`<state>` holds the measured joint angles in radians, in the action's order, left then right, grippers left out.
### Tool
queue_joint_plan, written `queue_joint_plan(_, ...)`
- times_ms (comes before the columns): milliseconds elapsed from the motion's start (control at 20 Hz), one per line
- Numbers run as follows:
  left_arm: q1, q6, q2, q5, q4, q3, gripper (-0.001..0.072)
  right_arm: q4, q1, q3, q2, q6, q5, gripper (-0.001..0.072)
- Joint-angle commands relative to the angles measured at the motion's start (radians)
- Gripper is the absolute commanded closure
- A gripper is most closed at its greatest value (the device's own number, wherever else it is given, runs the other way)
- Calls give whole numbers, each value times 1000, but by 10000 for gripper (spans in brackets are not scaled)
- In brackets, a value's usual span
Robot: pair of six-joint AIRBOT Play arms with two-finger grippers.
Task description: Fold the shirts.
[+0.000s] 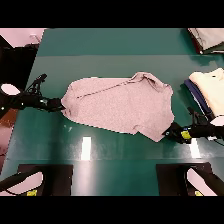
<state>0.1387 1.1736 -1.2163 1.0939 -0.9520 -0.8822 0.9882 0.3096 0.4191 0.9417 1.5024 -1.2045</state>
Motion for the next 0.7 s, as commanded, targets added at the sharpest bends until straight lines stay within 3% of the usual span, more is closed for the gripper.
queue_joint_plan(0,-10,6,1,-5,-3,-1,687,-29,-64,-17,-2,1,100,349)
queue_joint_plan(100,-10,5,1,6,-10,-1,687,-24,-102,-14,-2,0,133,450)
queue_joint_plan(200,-10,5,1,36,-22,-1,687,-16,-96,-14,-2,-5,132,640)
queue_joint_plan(300,-7,5,1,71,-32,-13,687,-17,-69,-2,-3,-16,105,693)
queue_joint_plan(450,-7,14,1,155,-37,-148,687,-19,-40,136,-29,-31,45,694)
queue_joint_plan(650,-7,115,1,246,-35,-526,687,-18,-40,489,-103,-31,60,695)
